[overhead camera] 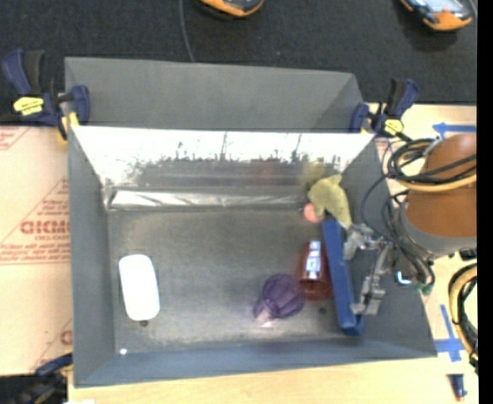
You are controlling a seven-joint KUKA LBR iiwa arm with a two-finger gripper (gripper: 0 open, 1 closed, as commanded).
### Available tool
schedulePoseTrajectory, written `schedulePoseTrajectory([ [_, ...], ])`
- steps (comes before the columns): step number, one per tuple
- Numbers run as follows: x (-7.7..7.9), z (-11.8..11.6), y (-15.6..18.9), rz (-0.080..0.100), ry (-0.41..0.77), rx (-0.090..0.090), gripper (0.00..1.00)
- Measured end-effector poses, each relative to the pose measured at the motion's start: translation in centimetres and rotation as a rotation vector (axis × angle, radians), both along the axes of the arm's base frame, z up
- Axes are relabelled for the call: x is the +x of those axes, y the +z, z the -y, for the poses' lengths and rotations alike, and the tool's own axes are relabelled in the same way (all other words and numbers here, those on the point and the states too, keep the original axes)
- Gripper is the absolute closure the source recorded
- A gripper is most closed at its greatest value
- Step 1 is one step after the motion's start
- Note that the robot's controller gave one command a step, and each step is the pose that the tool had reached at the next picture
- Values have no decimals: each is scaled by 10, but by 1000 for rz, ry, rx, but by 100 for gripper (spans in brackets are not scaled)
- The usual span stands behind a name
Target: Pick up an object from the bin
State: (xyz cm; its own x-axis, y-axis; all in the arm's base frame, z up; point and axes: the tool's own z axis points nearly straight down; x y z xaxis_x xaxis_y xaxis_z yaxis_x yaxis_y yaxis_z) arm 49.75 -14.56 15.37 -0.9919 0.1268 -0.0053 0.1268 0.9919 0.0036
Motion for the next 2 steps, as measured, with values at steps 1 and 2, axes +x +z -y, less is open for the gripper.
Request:
schedulePoseTrajectory([
  [1,-28,24,-28,-6,-7,1,0],
  [2,65,-18,-77,-2,-228,0,0],
])
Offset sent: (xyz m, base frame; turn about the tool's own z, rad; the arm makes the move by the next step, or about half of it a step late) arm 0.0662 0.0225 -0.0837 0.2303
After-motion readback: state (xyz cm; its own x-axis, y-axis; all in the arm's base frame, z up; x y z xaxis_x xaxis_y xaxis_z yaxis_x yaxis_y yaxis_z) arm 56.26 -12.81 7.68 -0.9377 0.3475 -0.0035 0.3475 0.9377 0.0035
